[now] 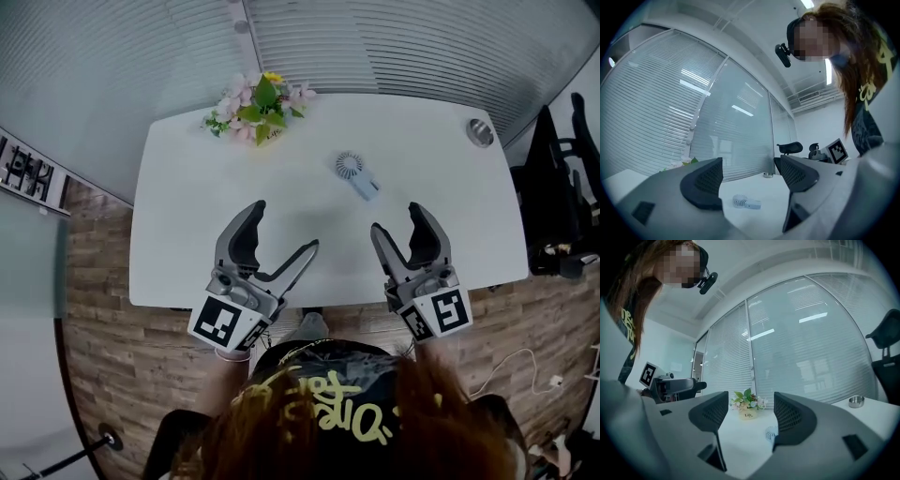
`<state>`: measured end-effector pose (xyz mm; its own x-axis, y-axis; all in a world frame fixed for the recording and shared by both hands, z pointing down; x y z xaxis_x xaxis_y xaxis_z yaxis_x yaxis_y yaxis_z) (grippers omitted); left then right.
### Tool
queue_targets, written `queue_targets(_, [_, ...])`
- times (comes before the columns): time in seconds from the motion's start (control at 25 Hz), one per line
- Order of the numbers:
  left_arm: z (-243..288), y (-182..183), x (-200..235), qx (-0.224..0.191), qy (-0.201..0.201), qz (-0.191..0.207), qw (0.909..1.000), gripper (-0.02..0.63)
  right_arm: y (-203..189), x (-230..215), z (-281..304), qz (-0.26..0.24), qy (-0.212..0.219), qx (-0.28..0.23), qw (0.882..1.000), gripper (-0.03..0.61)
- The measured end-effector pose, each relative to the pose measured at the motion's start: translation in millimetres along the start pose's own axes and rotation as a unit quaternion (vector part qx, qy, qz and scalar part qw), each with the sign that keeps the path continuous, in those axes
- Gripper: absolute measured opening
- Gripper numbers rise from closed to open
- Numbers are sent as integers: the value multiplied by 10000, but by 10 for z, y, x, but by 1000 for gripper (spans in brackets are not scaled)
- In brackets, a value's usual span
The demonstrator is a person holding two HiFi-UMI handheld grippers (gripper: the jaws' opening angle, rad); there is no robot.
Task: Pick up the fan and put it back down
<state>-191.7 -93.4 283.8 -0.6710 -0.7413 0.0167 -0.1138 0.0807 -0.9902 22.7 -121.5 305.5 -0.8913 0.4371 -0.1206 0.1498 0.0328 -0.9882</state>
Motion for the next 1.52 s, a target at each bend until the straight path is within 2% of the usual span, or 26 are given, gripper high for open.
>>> queue_targets(0.36, [185, -99, 437, 85, -271, -97, 9995, 382, -109, -59, 368, -121, -300, 45, 9995, 287])
queue_targets(0.56, [307, -133, 532, 141, -286, -127, 9994, 382, -129, -112, 469, -114, -262, 89, 9996, 287])
queue_targets(0.84, [373, -122, 578, 156, -23, -114, 9998, 382, -150, -222, 680, -161, 28, 220, 9996, 287])
queue_targets(1.08, [355, -208, 578, 220, 333, -237, 9989, 382, -294, -376, 919, -620, 368, 567, 9958, 287])
queue_targets(1.2, [353, -271, 547, 285, 463, -278, 9981, 382, -483, -485, 1063, -924, 540, 872, 9904, 287])
queue_targets(1.52, [210, -430, 526, 599, 966, -362, 9929, 382, -1186, -615, 1394, -1328, 856, 1780, 9713, 310])
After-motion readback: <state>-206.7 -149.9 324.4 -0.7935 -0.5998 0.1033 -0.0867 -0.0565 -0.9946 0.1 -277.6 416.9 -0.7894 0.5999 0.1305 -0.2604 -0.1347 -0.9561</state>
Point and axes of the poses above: the fingertips, and each gripper's own axes: z forward along the fingers, x to its left, y out of its top, the point moved 5 cm from there along -z, backward along the fingers, and after that the axes turned 12 degrees about -y, right-handed, at the moved point
